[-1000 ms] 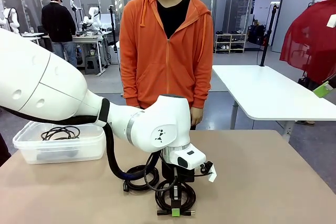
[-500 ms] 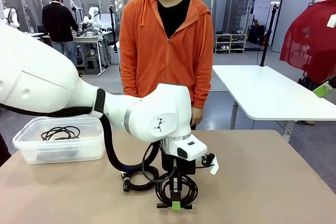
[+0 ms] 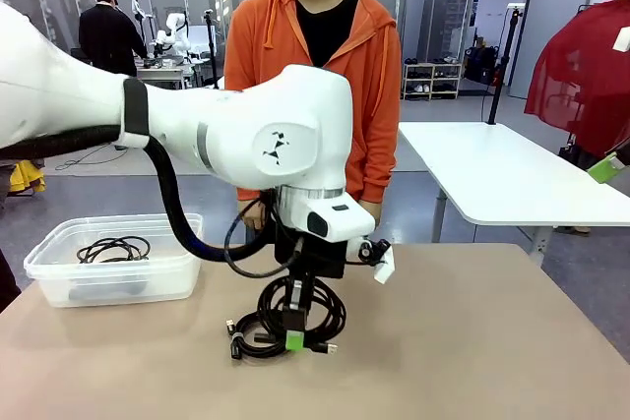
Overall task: Organize and store the cables.
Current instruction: Place the USB Extension Cable into the Organizing box.
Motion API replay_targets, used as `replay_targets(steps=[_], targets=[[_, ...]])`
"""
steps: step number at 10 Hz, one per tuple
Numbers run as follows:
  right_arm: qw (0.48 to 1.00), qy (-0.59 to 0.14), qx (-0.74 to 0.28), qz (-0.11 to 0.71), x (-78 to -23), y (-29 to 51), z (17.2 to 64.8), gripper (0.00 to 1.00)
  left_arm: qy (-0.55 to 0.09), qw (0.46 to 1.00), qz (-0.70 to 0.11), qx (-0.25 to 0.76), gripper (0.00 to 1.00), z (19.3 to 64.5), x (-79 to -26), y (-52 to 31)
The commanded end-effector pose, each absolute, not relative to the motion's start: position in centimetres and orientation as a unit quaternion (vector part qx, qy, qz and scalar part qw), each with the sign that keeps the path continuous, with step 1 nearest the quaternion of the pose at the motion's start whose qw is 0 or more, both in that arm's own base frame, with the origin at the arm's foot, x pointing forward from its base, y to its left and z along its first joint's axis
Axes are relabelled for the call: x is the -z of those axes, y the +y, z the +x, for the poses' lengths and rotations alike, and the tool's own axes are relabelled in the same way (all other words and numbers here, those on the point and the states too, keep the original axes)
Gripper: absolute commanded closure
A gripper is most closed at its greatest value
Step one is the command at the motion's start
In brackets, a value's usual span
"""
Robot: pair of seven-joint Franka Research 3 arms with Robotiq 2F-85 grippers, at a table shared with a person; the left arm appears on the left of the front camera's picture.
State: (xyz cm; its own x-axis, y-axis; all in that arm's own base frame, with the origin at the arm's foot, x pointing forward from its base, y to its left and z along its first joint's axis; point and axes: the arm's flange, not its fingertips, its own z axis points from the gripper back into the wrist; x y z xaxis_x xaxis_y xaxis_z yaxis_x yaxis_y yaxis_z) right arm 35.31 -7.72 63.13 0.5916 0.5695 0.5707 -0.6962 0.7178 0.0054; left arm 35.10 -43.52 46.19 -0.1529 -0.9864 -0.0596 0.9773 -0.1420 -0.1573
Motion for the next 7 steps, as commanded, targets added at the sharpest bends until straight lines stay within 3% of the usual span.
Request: replay_targets(steps=[1, 3, 7], targets=[[0.884, -0.273, -0.362, 0.115, -63.1, -7.8, 35.2, 0.00, 0.068, 0.630, -0.005, 0.774, 1.00, 36.2, -48.2, -42.6], [0.884, -0.273, -0.362, 0.115, -63.1, -7.8, 35.2, 0.00, 0.038, 0.636, -0.026, 0.770, 1.00, 37.4, -49.6, -42.0], [0.884, -0.273, -0.362, 0.115, -63.1, -7.8, 35.2, 0.00, 0.062, 0.641, -0.015, 0.765, 1.00, 36.4, -48.2, -42.6]])
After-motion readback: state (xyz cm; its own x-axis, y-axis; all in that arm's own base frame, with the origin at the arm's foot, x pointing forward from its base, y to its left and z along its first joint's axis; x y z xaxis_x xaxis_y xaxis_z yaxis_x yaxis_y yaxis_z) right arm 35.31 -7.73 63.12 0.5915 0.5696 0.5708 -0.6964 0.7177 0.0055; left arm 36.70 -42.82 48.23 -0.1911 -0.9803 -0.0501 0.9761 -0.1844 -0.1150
